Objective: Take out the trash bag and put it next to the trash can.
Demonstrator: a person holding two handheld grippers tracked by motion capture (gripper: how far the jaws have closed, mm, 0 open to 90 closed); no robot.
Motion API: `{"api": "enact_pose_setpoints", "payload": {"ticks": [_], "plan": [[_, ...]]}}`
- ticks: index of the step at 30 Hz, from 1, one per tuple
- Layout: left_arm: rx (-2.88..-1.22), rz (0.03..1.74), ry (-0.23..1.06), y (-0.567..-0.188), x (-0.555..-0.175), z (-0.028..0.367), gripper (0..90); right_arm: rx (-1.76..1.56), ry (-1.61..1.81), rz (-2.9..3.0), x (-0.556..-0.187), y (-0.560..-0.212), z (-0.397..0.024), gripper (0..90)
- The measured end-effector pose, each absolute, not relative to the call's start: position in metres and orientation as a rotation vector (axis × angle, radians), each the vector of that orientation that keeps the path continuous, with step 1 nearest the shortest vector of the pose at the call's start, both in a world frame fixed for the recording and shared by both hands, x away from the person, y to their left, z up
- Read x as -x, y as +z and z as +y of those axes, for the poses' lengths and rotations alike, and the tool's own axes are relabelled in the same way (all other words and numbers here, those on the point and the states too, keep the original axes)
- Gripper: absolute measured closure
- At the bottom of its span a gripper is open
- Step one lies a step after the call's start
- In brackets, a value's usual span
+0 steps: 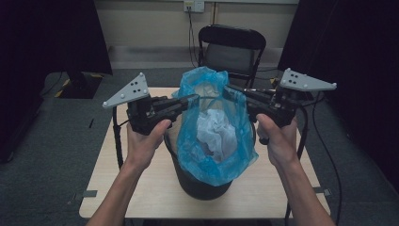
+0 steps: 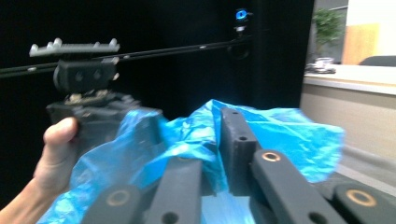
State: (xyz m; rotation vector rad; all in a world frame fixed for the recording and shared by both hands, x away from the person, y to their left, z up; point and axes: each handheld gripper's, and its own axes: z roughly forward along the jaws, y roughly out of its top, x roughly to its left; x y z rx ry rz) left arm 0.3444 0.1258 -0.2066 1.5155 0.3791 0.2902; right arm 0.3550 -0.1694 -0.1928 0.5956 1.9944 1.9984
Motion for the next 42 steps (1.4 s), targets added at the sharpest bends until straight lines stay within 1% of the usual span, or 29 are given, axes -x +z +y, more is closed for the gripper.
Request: {"api": "enact_pose_setpoints", "payload": {"ticks": [2, 6, 8, 12, 14, 15, 16, 18, 19, 20, 21, 22, 23, 25, 26, 28, 30, 34, 35, 36, 37, 40, 41, 42], "plan": [[-1.519, 0.374, 0.288, -0.203, -0.344, 0.121, 90.0, -0.562, 1.983, 2.037, -0.354, -0.195, -0.163, 75.7], [-1.533, 0.368, 0.299, -0.197, -0.346, 0.113, 90.0, -0.553, 1.962, 2.104, -0.354, -0.2, -0.15, 58.4], [-1.532, 0.372, 0.297, -0.196, -0.347, 0.112, 90.0, -0.531, 1.965, 2.128, -0.354, -0.202, -0.147, 53.9], [-1.535, 0.361, 0.264, -0.192, -0.351, 0.108, 90.0, -0.514, 1.986, 2.162, -0.355, -0.203, -0.14, 39.9], [-1.536, 0.349, 0.249, -0.191, -0.351, 0.105, 90.0, -0.511, 1.955, 2.179, -0.355, -0.203, -0.134, 36.4], [-1.53, 0.342, 0.234, -0.19, -0.351, 0.103, 89.7, -0.511, 1.934, 2.188, -0.355, -0.202, -0.132, 38.7], [-1.537, 0.327, 0.223, -0.189, -0.351, 0.101, 88.5, -0.503, 1.917, 2.192, -0.355, -0.202, -0.129, 46.5], [-1.555, 0.323, 0.227, -0.189, -0.35, 0.099, 84.9, -0.457, 1.923, 2.215, -0.356, -0.202, -0.126, 69.0], [-1.559, 0.335, 0.248, -0.19, -0.348, 0.099, 80.9, -0.445, 1.921, 2.219, -0.355, -0.202, -0.125, 76.9], [-1.56, 0.348, 0.273, -0.191, -0.347, 0.1, 70.9, -0.44, 1.916, 2.219, -0.354, -0.201, -0.125, 83.4], [-1.546, 0.365, 0.284, -0.192, -0.347, 0.102, 59.4, -0.444, 1.911, 2.216, -0.354, -0.201, -0.126, 87.8], [-1.528, 0.379, 0.289, -0.193, -0.348, 0.106, 49.8, -0.449, 1.912, 2.21, -0.354, -0.2, -0.127, 89.1], [-1.512, 0.387, 0.294, -0.195, -0.348, 0.11, 42.9, -0.456, 1.907, 2.199, -0.354, -0.199, -0.129, 89.7], [-1.504, 0.405, 0.311, -0.199, -0.35, 0.116, 35.0, -0.469, 1.895, 2.177, -0.354, -0.196, -0.133, 90.0], [-1.507, 0.407, 0.306, -0.201, -0.351, 0.118, 31.7, -0.476, 1.896, 2.169, -0.354, -0.194, -0.135, 90.0], [-1.517, 0.393, 0.278, -0.207, -0.353, 0.118, 30.4, -0.48, 1.9, 2.145, -0.354, -0.189, -0.138, 90.0], [-1.53, 0.392, 0.283, -0.21, -0.353, 0.114, 27.8, -0.484, 1.891, 2.118, -0.353, -0.184, -0.139, 90.0], [-1.576, 0.386, 0.305, -0.212, -0.354, 0.099, 28.0, -0.468, 1.919, 2.086, -0.35, -0.175, -0.138, 90.0], [-1.592, 0.382, 0.316, -0.212, -0.355, 0.095, 28.5, -0.459, 1.928, 2.082, -0.349, -0.173, -0.137, 90.0], [-1.601, 0.382, 0.316, -0.213, -0.355, 0.091, 30.9, -0.453, 1.931, 2.077, -0.347, -0.172, -0.136, 90.0], [-1.602, 0.377, 0.322, -0.214, -0.355, 0.088, 36.1, -0.45, 1.935, 2.073, -0.346, -0.171, -0.136, 90.0], [-1.607, 0.341, 0.279, -0.215, -0.353, 0.084, 72.5, -0.45, 1.908, 2.075, -0.344, -0.17, -0.137, 88.7], [-1.616, 0.335, 0.283, -0.215, -0.353, 0.083, 83.2, -0.458, 1.902, 2.069, -0.344, -0.17, -0.138, 84.5], [-1.627, 0.332, 0.286, -0.216, -0.353, 0.084, 88.8, -0.466, 1.896, 2.067, -0.344, -0.171, -0.14, 79.0]]}}
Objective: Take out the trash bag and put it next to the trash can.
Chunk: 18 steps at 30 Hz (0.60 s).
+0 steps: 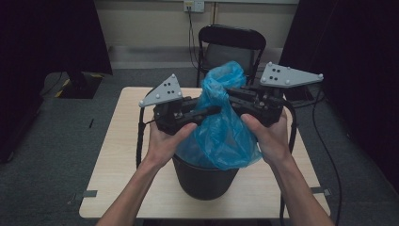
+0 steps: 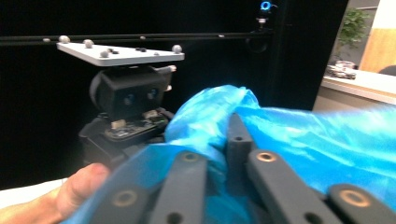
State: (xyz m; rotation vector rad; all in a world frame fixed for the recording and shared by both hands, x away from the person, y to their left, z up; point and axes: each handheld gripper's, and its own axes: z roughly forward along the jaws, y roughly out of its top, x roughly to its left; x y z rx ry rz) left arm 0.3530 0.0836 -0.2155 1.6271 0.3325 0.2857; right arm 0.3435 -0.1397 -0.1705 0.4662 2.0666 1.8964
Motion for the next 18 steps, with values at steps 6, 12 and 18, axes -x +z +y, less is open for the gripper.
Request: {"api": "enact_pose_setpoints", "payload": {"ticks": [6, 12, 18], "plan": [[-1.583, 0.383, 0.254, -0.218, -0.364, 0.102, 90.0, -0.571, 1.865, 2.001, -0.345, -0.175, -0.16, 46.4], [-1.591, 0.336, 0.167, -0.221, -0.37, 0.106, 89.7, -0.631, 1.85, 1.991, -0.351, -0.182, -0.172, 35.4], [-1.578, 0.274, 0.112, -0.221, -0.366, 0.091, 58.5, -0.604, 1.82, 2.018, -0.351, -0.173, -0.156, 34.9]]}}
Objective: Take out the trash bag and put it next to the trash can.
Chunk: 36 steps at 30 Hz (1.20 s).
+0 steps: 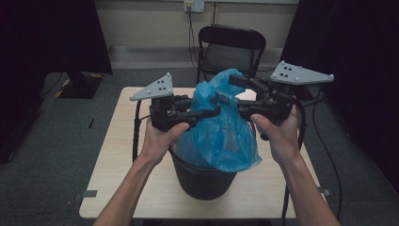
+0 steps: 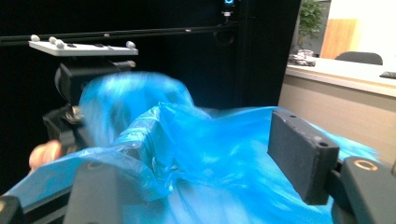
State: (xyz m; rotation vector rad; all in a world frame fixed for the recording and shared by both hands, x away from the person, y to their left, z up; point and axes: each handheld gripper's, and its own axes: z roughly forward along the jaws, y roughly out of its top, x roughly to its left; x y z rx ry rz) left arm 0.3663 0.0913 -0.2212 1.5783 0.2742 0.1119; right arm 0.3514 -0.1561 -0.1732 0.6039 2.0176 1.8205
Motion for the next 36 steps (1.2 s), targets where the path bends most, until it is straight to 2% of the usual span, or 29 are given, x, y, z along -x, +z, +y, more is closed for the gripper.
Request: {"api": "enact_pose_setpoints", "payload": {"ticks": [1, 4, 5, 6, 8, 9, 21, 25, 34, 36], "plan": [[-1.588, 0.277, 0.114, -0.221, -0.366, 0.089, 51.5, -0.6, 1.814, 2.02, -0.351, -0.172, -0.154, 35.0], [-1.602, 0.274, 0.124, -0.22, -0.365, 0.083, 54.3, -0.589, 1.806, 2.03, -0.35, -0.17, -0.149, 35.0], [-1.608, 0.264, 0.127, -0.22, -0.364, 0.082, 59.5, -0.589, 1.804, 2.038, -0.351, -0.171, -0.147, 35.1], [-1.605, 0.271, 0.146, -0.22, -0.364, 0.081, 71.2, -0.59, 1.795, 2.049, -0.351, -0.172, -0.145, 35.3], [-1.602, 0.276, 0.146, -0.219, -0.364, 0.082, 87.2, -0.594, 1.782, 2.053, -0.351, -0.173, -0.144, 35.7], [-1.607, 0.285, 0.154, -0.219, -0.364, 0.083, 90.0, -0.596, 1.78, 2.05, -0.352, -0.174, -0.145, 35.4], [-1.571, 0.355, 0.243, -0.202, -0.368, 0.112, 90.0, -0.65, 1.793, 2.075, -0.349, -0.195, -0.172, 22.9], [-1.567, 0.348, 0.243, -0.194, -0.367, 0.109, 90.0, -0.589, 1.939, 2.084, -0.348, -0.198, -0.171, 16.0], [-1.551, 0.244, 0.153, -0.181, -0.359, 0.085, 90.0, -0.554, 1.854, 2.16, -0.36, -0.205, -0.131, 15.0], [-1.564, 0.23, 0.137, -0.183, -0.36, 0.082, 90.0, -0.542, 1.857, 2.186, -0.364, -0.211, -0.125, 17.1]]}}
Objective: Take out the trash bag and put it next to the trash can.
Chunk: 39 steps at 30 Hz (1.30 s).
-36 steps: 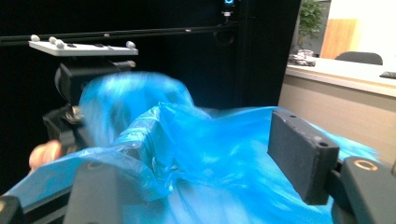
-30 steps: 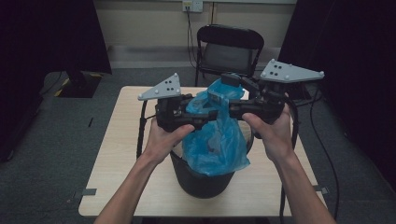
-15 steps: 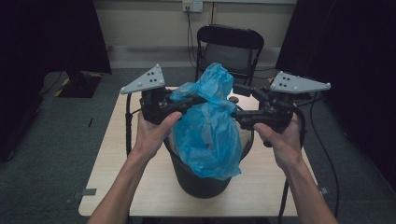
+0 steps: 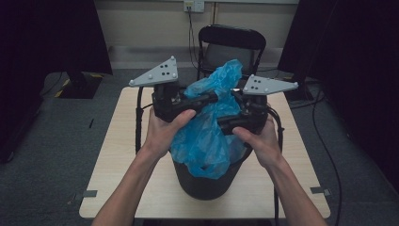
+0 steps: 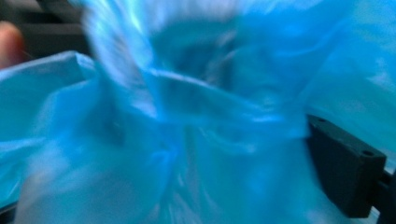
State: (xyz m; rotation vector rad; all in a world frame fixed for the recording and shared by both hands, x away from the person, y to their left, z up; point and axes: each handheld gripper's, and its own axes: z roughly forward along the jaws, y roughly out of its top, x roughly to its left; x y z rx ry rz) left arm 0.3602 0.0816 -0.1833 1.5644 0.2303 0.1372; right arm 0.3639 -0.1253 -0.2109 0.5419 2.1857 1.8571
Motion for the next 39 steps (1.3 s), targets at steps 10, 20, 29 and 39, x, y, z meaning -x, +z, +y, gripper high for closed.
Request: {"api": "enact_pose_setpoints", "payload": {"ticks": [10, 20, 29, 39], "plan": [[-1.528, 0.323, 0.181, -0.195, -0.365, 0.09, 62.9, -0.474, 1.875, 2.214, -0.37, -0.218, -0.125, 90.0], [-1.502, 0.342, 0.212, -0.195, -0.36, 0.115, 20.3, -0.517, 1.892, 2.097, -0.368, -0.192, -0.146, 90.0], [-1.627, 0.371, 0.321, -0.21, -0.37, 0.085, 51.9, -0.51, 1.906, 2.072, -0.367, -0.176, -0.136, 90.0], [-1.6, 0.409, 0.27, -0.214, -0.384, 0.103, 87.8, -0.596, 1.892, 2.042, -0.365, -0.187, -0.168, 35.0]]}}
